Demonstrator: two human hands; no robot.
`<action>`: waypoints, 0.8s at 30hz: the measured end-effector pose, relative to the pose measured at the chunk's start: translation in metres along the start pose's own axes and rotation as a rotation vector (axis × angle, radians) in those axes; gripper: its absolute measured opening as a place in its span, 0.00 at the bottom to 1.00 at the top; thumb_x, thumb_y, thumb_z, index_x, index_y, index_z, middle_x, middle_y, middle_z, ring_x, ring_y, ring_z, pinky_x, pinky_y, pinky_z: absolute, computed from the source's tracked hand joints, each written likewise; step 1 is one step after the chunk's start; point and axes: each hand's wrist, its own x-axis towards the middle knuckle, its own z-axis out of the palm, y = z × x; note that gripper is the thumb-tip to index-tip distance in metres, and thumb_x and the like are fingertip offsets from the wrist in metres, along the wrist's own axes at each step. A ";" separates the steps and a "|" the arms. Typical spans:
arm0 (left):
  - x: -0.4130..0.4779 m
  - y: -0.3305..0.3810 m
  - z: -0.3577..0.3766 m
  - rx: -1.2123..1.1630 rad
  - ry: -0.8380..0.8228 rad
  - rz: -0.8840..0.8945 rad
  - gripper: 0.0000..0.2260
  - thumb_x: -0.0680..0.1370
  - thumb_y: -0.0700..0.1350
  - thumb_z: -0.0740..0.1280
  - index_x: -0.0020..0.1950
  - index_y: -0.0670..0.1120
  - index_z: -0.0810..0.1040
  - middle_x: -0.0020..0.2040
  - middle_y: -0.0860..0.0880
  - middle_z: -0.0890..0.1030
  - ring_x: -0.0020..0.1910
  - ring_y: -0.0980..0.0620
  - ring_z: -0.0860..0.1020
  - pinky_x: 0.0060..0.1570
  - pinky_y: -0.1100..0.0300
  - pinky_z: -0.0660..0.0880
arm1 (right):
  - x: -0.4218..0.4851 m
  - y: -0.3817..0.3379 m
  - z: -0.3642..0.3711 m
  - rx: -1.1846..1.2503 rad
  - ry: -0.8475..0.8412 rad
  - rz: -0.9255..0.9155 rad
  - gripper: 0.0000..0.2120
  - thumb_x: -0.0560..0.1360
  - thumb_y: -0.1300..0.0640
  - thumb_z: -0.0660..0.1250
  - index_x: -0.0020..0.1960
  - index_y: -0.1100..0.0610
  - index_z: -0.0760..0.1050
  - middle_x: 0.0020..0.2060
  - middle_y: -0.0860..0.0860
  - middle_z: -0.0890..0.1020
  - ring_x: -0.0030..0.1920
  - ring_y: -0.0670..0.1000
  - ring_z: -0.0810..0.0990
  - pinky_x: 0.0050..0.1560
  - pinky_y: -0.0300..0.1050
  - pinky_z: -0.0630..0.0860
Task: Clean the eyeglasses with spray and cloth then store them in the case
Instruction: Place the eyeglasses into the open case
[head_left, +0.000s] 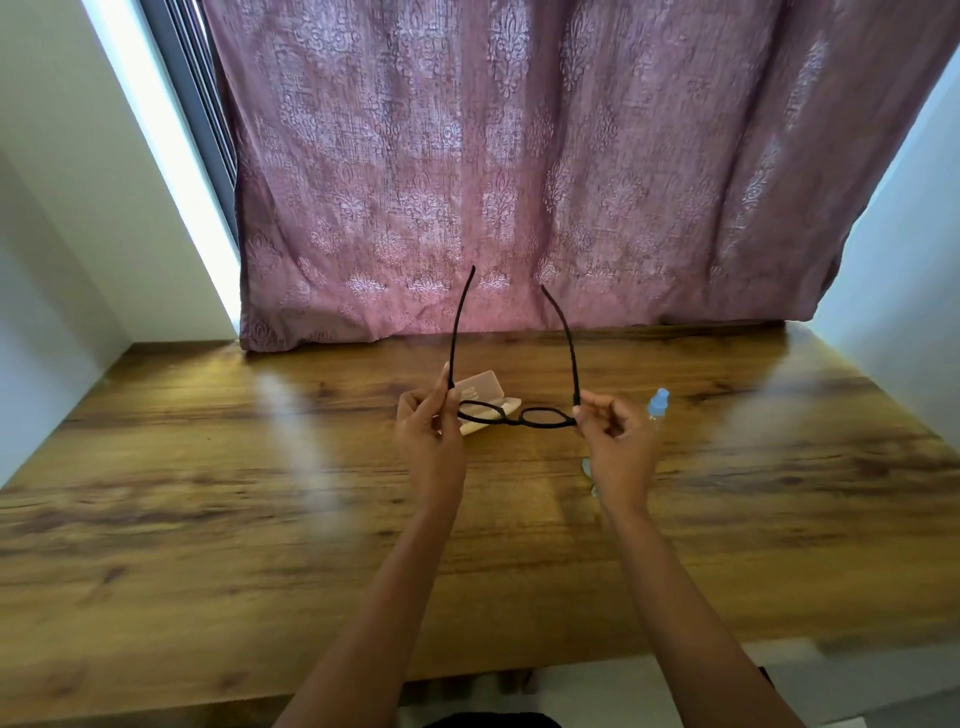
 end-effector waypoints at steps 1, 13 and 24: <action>0.001 0.000 0.000 -0.010 0.002 -0.007 0.12 0.77 0.40 0.63 0.60 0.45 0.78 0.41 0.54 0.69 0.40 0.57 0.70 0.41 0.69 0.72 | 0.000 -0.001 0.000 -0.010 -0.006 -0.007 0.09 0.71 0.66 0.70 0.49 0.58 0.80 0.40 0.48 0.82 0.43 0.50 0.81 0.49 0.52 0.80; 0.005 -0.002 0.001 -0.023 0.000 0.004 0.14 0.77 0.39 0.65 0.62 0.48 0.76 0.40 0.55 0.70 0.40 0.50 0.71 0.40 0.60 0.73 | -0.001 -0.005 -0.001 -0.137 -0.096 -0.031 0.09 0.71 0.66 0.68 0.46 0.53 0.81 0.36 0.47 0.82 0.31 0.39 0.75 0.32 0.29 0.69; 0.015 -0.003 0.003 0.151 -0.210 0.064 0.14 0.76 0.37 0.65 0.60 0.49 0.76 0.39 0.55 0.69 0.38 0.64 0.70 0.39 0.74 0.67 | 0.007 -0.007 -0.006 -0.117 -0.053 0.108 0.08 0.72 0.63 0.68 0.45 0.51 0.81 0.37 0.45 0.82 0.38 0.48 0.79 0.43 0.43 0.77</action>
